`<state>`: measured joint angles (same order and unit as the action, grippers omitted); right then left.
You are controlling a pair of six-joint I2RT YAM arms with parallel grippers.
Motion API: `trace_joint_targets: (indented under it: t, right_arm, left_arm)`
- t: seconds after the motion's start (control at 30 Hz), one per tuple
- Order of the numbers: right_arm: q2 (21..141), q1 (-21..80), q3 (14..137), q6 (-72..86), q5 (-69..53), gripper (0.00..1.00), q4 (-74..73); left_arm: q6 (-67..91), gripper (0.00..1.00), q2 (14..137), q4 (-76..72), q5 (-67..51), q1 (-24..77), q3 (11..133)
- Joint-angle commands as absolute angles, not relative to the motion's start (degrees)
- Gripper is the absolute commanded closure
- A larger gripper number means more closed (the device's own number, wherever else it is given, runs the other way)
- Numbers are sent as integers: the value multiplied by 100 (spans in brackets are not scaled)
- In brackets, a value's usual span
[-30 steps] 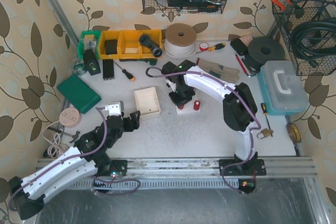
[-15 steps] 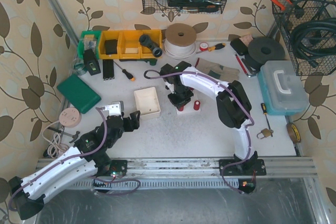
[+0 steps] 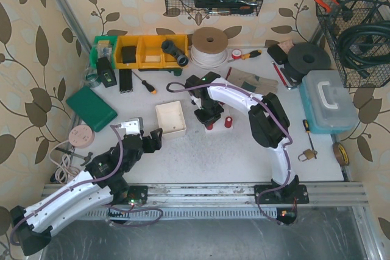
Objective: Install the large spring
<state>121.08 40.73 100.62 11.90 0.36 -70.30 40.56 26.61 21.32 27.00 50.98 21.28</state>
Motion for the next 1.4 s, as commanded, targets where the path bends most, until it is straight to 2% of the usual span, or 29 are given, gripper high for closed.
trace_joint_targets:
  t: [0.0,0.1,0.2,0.47,0.6,0.63,0.67,0.7,0.93,0.97,1.0,1.37]
  right_arm:
    - [12203,4061,10178,1166,0,100,-6974]
    - [12180,4061,10156,1177,9,99,-6940]
    - [12100,4054,10056,1216,-26,87,-6799]
    - [12014,4043,9993,1322,-83,74,-6615]
    - [11956,4043,9990,1366,-114,57,-6543]
    - [11930,4043,9974,1380,-113,46,-6506]
    - [11909,4044,9953,1399,-112,40,-6471]
    - [11883,4043,9938,1405,-110,30,-6440]
    - [11620,4044,9967,1457,2,26,-6423]
    - [11551,4043,9967,1464,32,17,-6415]
    - [11465,4043,9953,1481,69,2,-6393]
    - [10346,4040,9639,1564,742,0,-5962]
  left_arm:
    - [4100,12,2589,2033,2876,5082,2145]
    - [4083,12,2567,2028,2878,5080,2122]
    - [4069,12,2591,2024,2869,5080,2141]
    - [4114,12,2585,2123,2869,5085,2184]
    - [4146,12,2591,2160,2872,5080,2206]
    - [4153,12,2600,2172,2866,5082,2206]
    - [4157,12,2608,2181,2868,5080,2217]
    - [4157,12,2617,2193,2867,5082,2237]
    - [4145,12,2732,2236,2843,5080,2314]
    - [4135,12,2760,2248,2838,5080,2350]
    - [4125,12,2793,2293,2840,5080,2405]
    - [3611,12,3145,3076,2911,5080,3641]
